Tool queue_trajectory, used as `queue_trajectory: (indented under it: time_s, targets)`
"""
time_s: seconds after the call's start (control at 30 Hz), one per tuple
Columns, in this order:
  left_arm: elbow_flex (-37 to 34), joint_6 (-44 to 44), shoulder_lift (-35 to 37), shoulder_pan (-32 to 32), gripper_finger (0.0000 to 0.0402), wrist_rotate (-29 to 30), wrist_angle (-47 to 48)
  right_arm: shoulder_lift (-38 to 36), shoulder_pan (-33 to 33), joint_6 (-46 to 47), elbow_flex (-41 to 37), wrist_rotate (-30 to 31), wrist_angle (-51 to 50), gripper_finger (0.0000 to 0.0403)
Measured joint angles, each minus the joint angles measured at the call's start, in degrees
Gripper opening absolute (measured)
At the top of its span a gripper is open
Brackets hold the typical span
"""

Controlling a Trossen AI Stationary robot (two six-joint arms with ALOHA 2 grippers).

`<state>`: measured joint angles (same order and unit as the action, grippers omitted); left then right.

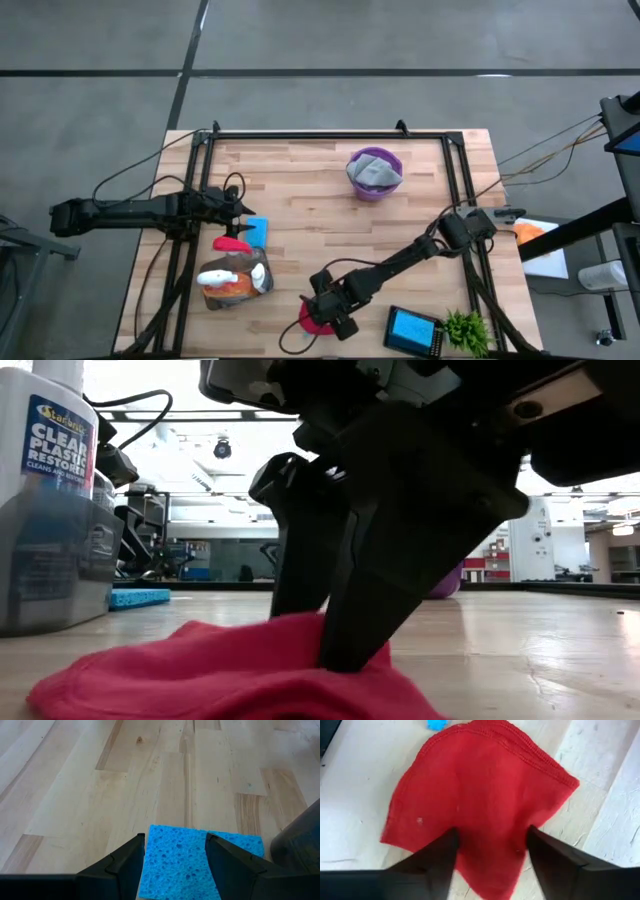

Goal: Pick & Place Kitchen Items
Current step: Put the red microfiber towel into the purple bucket

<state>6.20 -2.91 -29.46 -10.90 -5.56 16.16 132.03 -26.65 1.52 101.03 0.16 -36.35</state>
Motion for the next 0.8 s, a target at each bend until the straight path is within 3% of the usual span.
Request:
queue_trajectory:
  time_s: [0.3,0.6,0.8]
  targets:
    - [0.0,-0.01,-0.01,0.0,0.0214,-0.01,0.0,-0.06,-0.11,-1.47,0.0,-0.28,-1.4,0.0033]
    - [0.0,-0.01,0.01,0.03,0.0214,0.0,0.0,-2.58,-0.9,-4.08,-0.24,1.35,-1.15,0.002]
    - [0.0,0.0,-0.01,0.04,0.0214,0.0,0.0,-6.5,-1.14,-8.44,-0.99,1.12,7.49,0.0018]
